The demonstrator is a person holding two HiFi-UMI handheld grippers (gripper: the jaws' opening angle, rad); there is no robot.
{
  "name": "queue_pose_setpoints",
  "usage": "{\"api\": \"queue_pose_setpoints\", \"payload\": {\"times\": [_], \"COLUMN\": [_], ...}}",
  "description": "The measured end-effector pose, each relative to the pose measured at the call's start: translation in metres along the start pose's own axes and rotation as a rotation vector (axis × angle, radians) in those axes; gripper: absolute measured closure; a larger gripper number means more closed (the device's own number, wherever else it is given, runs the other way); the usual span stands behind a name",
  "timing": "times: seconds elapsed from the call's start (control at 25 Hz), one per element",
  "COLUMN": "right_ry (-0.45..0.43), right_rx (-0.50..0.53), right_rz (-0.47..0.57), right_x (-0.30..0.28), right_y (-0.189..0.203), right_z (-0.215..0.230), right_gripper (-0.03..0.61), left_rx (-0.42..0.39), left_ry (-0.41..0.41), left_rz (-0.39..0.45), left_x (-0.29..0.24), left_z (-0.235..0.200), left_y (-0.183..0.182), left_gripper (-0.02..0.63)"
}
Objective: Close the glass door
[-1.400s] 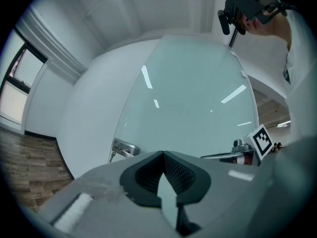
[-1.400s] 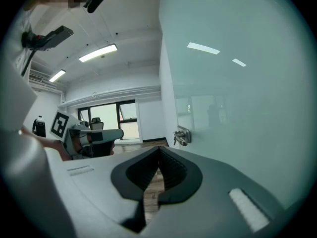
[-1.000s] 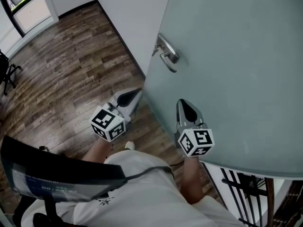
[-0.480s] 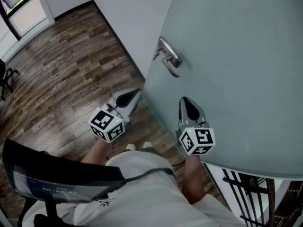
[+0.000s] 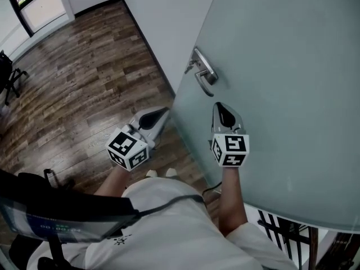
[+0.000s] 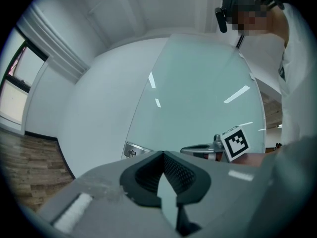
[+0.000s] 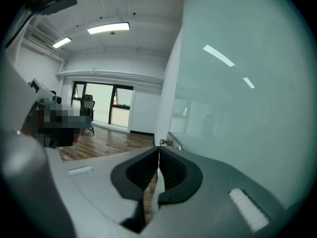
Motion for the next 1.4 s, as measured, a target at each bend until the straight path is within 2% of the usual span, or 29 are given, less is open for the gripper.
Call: {"api": "queue_pose_setpoints", "payload": {"times": [0.24, 0.36, 0.44, 0.56, 0.76, 1.08, 1.16, 1.2, 1.4], "right_ry": [-0.048, -0.060, -0.080, -0.099, -0.097, -0.125, -0.102, -0.091, -0.113], "right_rx": [0.069, 0.086, 0.099, 0.124, 0.183, 0.219, 0.221, 0.214, 0.181], "right_rz": [-0.066, -0.097, -0.123, -0.157, -0.224, -0.287, -0.279, -0.274, -0.287], "right_x": [-0.037, -0.054, -0.064, -0.077, -0.100, -0.124, -0.126, -0.126, -0.128], "right_y": [0.016, 0.024, 0.028, 0.033, 0.043, 0.056, 0.057, 0.057, 0.056], "right_z": [0.003, 0.004, 0.001, -0.001, -0.002, -0.004, 0.001, 0.003, 0.006], "right_gripper": [0.546, 0.497, 0.430, 0.374, 0.350, 0.357, 0.407, 0.455, 0.469], "left_rx": [0.010, 0.018, 0.023, 0.033, 0.047, 0.064, 0.062, 0.061, 0.066], "left_ry": [-0.027, -0.035, -0.040, -0.050, -0.073, -0.116, -0.127, -0.132, -0.159], "left_rz": [0.000, -0.003, -0.011, -0.021, -0.027, -0.040, -0.041, -0.040, -0.039], "left_x": [-0.009, -0.012, -0.012, -0.012, -0.005, 0.006, 0.007, 0.008, 0.019], "left_z": [0.004, 0.007, 0.010, 0.012, 0.015, 0.025, 0.027, 0.028, 0.028], "left_y": [0.007, 0.012, 0.016, 0.023, 0.027, 0.034, 0.033, 0.033, 0.036], "left_gripper": [0.614, 0.614, 0.614, 0.614, 0.614, 0.614, 0.613, 0.614, 0.614]}}
Point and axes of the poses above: the fingertips, and each gripper's own axes: x backward along the fingers, z to its right, y out of its underside, the point moved 9 cm from there along x, backward along the fingers, and after that the axes turned 14 degrees about y, right-handed, at the moved point
